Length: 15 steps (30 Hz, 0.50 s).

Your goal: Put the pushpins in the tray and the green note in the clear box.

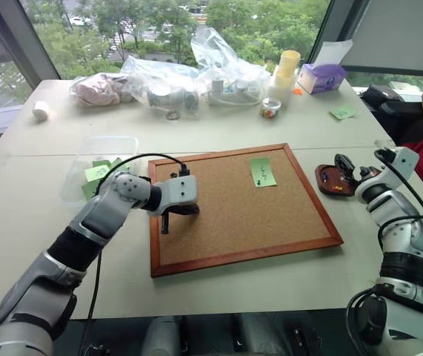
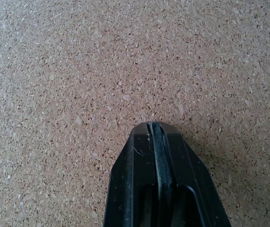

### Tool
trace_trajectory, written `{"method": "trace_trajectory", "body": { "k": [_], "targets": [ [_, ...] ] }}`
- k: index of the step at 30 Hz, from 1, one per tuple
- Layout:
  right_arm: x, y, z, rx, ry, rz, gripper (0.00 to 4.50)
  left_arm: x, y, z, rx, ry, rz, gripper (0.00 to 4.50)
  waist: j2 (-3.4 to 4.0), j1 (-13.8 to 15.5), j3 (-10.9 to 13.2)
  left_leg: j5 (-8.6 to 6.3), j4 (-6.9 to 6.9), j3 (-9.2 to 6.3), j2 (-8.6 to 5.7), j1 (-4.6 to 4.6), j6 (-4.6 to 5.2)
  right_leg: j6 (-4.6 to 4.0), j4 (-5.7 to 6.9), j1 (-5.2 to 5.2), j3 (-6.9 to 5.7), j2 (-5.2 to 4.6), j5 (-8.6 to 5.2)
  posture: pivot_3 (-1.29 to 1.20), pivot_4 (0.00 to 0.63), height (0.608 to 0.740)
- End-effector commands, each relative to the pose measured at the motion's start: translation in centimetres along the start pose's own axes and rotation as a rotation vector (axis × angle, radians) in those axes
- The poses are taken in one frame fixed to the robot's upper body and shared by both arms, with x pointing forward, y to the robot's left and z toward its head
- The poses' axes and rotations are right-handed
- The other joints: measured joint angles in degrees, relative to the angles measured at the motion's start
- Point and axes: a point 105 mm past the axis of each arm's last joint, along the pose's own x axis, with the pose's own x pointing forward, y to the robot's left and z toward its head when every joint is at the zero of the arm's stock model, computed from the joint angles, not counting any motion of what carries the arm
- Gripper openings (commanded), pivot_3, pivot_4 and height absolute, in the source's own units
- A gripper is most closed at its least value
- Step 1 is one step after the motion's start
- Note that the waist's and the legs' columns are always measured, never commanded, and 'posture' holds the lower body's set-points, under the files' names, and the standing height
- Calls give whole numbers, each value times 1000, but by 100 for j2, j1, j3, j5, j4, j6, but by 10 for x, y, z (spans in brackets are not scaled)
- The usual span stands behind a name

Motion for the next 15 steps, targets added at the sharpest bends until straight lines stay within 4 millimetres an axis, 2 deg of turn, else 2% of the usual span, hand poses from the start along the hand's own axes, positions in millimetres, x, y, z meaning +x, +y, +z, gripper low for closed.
{"method": "trace_trajectory", "body": {
  "k": [1,3,4,5,6,10,15],
  "targets": [
    [-4,14,17,-82,-57,72,4454,-2,-1,-13,-33,44,9,0,0,1,0,0,0,0,0,0,0,0,0,0,0,0,0,0,150,738],
    [-14,63,1,-405,-17,292,4454,-2,-2,-15,-36,51,8,0,5,5,0,0,0,-1,0,0,0,0,0,0,0,1,0,0,150,738],
    [-20,83,-11,-505,6,391,4454,-2,-2,-16,-36,55,7,0,8,-8,0,0,0,-1,-1,-1,1,0,0,-1,0,0,0,0,150,738],
    [-25,94,-19,-561,21,453,4454,-2,-2,-17,-37,57,8,0,8,-24,0,-1,-2,-2,0,-1,1,1,-2,-1,1,2,-1,0,150,738],
    [-26,98,-22,-576,24,473,4454,-3,-2,-17,-37,58,8,0,9,-34,-1,-1,-2,-2,0,0,2,1,-2,-1,1,4,0,0,150,738],
    [-37,132,-37,-543,52,632,4454,-2,-2,-17,-35,61,5,0,8,7,-1,-3,1,-4,0,1,6,1,3,0,0,4,0,0,150,738],
    [-36,150,-53,-526,93,696,4454,-2,-1,-17,-34,62,8,0,8,3,-2,-2,2,-3,-1,-1,4,0,0,0,0,2,0,0,150,738]
  ]
}}
